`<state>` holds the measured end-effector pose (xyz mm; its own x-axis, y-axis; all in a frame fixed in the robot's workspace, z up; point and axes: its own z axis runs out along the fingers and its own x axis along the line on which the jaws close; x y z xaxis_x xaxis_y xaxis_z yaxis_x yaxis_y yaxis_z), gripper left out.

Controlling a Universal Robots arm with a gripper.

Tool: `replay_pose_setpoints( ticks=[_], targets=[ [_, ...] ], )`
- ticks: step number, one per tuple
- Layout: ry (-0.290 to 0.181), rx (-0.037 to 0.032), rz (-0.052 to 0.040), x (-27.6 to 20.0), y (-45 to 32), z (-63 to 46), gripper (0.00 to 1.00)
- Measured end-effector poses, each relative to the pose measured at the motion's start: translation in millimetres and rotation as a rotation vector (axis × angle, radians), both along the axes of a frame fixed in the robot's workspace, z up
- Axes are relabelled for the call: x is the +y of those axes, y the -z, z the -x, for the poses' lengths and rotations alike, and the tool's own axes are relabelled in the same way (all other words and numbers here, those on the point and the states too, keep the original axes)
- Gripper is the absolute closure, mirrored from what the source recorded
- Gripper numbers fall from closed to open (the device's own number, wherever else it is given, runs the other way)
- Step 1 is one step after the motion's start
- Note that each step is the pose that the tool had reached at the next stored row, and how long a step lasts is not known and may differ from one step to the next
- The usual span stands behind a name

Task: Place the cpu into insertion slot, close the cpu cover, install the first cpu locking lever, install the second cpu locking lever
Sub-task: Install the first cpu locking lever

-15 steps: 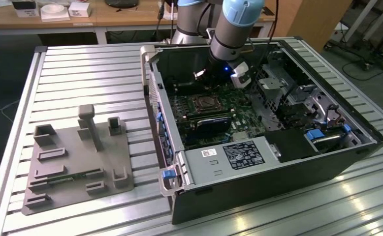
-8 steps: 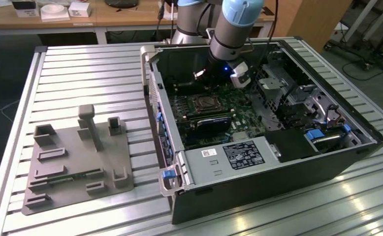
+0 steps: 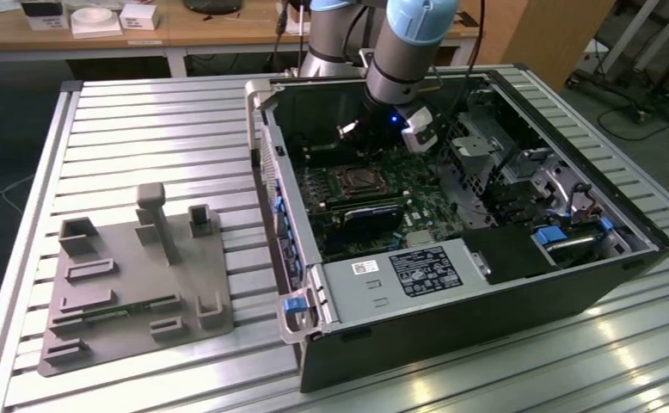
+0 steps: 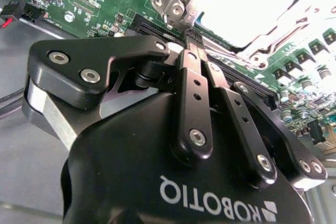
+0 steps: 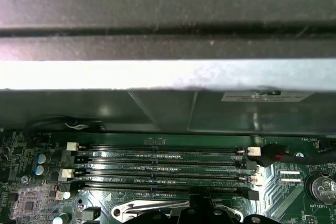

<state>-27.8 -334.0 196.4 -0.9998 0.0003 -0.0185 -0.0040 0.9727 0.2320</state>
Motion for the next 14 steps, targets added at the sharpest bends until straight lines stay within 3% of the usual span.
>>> replay_pose_setpoints(
  ticks=[8,14],
  targets=[
    [0.000,-0.0001,0.0009,1.5,-2.0,0.0,0.90],
    [0.000,0.0001,0.0099,3.9,-2.4,0.0,0.90]
  ],
)
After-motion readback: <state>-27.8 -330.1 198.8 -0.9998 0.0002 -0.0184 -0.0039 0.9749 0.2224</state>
